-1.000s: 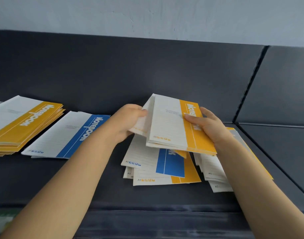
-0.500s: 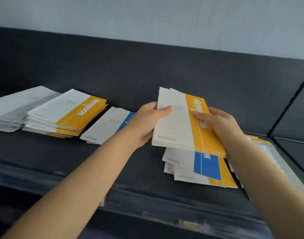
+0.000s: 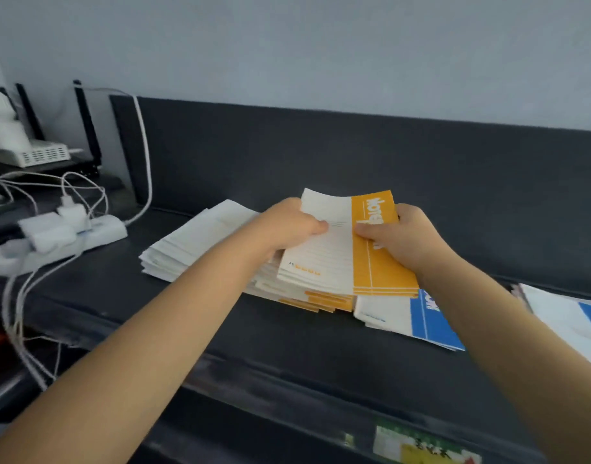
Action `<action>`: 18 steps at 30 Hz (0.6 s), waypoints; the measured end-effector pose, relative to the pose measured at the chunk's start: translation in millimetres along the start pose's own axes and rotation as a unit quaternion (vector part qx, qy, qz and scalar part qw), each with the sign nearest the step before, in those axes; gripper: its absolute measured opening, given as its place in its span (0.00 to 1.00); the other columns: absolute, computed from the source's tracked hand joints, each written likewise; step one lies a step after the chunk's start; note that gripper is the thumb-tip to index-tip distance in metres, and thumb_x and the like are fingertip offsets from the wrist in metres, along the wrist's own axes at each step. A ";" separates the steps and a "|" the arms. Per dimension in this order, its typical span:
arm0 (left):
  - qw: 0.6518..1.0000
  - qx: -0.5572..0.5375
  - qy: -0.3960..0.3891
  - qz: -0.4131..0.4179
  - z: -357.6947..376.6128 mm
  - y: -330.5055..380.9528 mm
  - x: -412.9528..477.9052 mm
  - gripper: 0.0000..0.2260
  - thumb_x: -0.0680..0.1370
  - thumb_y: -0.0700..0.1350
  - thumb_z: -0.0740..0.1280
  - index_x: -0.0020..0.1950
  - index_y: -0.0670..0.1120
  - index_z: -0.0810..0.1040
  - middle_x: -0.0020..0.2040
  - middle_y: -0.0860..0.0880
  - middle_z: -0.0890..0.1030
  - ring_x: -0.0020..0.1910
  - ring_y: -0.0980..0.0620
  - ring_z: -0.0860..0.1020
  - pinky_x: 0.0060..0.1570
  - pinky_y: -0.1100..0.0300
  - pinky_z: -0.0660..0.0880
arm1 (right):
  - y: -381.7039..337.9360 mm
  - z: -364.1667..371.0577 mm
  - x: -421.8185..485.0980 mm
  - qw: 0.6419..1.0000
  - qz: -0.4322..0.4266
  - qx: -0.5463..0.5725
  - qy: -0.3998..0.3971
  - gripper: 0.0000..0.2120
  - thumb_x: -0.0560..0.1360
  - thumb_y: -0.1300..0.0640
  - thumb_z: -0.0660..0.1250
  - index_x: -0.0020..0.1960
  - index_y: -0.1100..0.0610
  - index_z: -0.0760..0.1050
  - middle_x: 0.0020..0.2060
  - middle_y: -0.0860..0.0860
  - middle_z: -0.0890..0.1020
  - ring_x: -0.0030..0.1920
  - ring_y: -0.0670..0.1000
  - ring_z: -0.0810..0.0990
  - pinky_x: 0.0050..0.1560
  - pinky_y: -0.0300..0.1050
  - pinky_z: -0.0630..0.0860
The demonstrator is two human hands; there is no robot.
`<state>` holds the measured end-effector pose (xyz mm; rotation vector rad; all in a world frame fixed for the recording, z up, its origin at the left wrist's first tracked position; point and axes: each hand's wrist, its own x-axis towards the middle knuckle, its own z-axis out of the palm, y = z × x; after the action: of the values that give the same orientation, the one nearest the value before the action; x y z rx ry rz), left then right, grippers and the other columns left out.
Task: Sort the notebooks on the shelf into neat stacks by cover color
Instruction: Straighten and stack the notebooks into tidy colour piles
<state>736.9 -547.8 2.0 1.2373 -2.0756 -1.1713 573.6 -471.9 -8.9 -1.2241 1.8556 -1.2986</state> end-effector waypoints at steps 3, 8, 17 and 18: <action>0.994 0.100 0.023 0.037 -28.4 -9.5 21.3 0.13 0.79 0.46 0.66 0.63 0.44 0.76 0.57 0.47 0.81 0.54 0.47 0.80 0.57 0.52 0.77 | -13.6 37.1 19.0 0.999 0.004 -0.014 0.045 0.10 0.75 0.54 0.70 0.52 0.53 0.70 0.39 0.45 0.75 0.36 0.45 0.75 0.31 0.39 0.70; 0.966 0.255 -0.006 0.050 -34.9 -23.3 53.7 0.32 0.66 0.64 0.71 0.64 0.48 0.75 0.59 0.47 0.78 0.54 0.49 0.77 0.47 0.54 0.76 | -2.6 67.9 48.5 0.981 0.009 -0.156 0.112 0.20 0.74 0.48 0.69 0.60 0.56 0.70 0.53 0.49 0.78 0.51 0.53 0.78 0.49 0.46 0.75; 0.932 0.361 -0.038 0.003 -9.2 -49.9 70.1 0.48 0.72 0.61 0.70 0.79 0.40 0.48 0.77 0.42 0.58 0.74 0.41 0.58 0.68 0.49 0.62 | 39.7 73.4 71.6 0.882 0.106 -0.459 0.027 0.36 0.76 0.33 0.53 0.73 0.56 0.61 0.71 0.57 0.67 0.70 0.61 0.63 0.68 0.57 0.62; 0.921 0.387 -0.020 0.026 -8.3 -46.7 69.9 0.46 0.72 0.60 0.69 0.78 0.40 0.50 0.76 0.41 0.59 0.73 0.41 0.59 0.68 0.49 0.62 | 37.6 72.8 70.0 0.887 0.101 -0.450 0.033 0.35 0.76 0.34 0.53 0.73 0.56 0.60 0.70 0.56 0.67 0.70 0.61 0.63 0.68 0.57 0.62</action>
<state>731.0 -623.1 -35.8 1.4586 -2.6951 -0.3185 590.5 -561.0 -67.2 -1.3385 2.6707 -0.3160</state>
